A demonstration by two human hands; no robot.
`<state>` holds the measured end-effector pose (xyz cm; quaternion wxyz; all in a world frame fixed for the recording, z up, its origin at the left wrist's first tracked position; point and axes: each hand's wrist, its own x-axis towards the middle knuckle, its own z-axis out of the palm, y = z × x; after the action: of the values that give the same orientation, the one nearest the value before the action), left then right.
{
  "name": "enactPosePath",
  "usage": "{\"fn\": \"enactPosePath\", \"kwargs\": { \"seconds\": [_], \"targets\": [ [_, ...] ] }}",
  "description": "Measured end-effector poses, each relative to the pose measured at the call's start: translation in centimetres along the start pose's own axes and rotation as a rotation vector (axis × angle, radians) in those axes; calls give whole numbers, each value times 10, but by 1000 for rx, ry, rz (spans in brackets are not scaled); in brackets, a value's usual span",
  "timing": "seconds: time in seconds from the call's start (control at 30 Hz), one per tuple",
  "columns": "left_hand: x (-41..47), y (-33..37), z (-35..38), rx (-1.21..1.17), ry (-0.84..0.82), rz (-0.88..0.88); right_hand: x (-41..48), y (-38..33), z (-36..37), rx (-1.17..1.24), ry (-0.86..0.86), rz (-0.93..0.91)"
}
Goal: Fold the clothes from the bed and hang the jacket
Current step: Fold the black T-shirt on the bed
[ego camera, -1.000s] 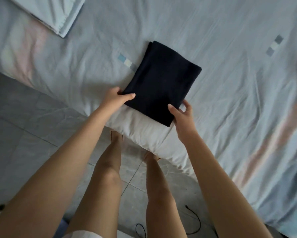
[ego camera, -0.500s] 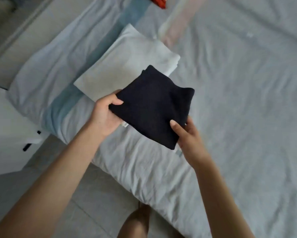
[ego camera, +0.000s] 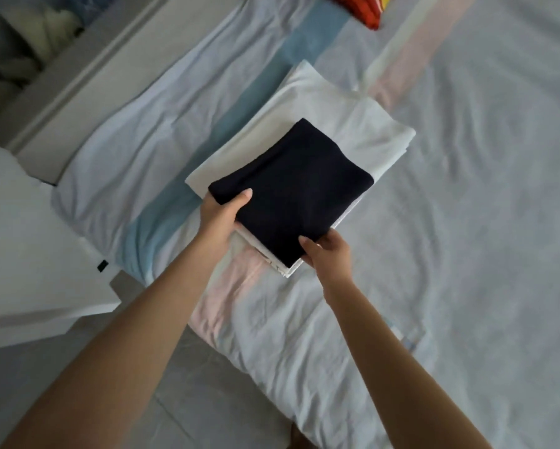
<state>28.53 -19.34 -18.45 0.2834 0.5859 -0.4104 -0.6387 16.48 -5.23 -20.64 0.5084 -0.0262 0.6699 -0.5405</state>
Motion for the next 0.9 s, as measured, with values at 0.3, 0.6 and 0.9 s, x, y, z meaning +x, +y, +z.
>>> {"fn": "enactPosePath", "kwargs": {
  "seconds": [0.3, 0.6, 0.9],
  "targets": [
    [7, -15, -10, -66, 38, -9, 30, -37, 8, 145, 52, -20],
    [5, -21, -10, 5, 128, 121, 69, -78, -23, -137, 307, -30],
    [-22, -45, 10, 1417, 89, 710, 54, -32, -6, -1613, -217, -1315]
  ]
}}
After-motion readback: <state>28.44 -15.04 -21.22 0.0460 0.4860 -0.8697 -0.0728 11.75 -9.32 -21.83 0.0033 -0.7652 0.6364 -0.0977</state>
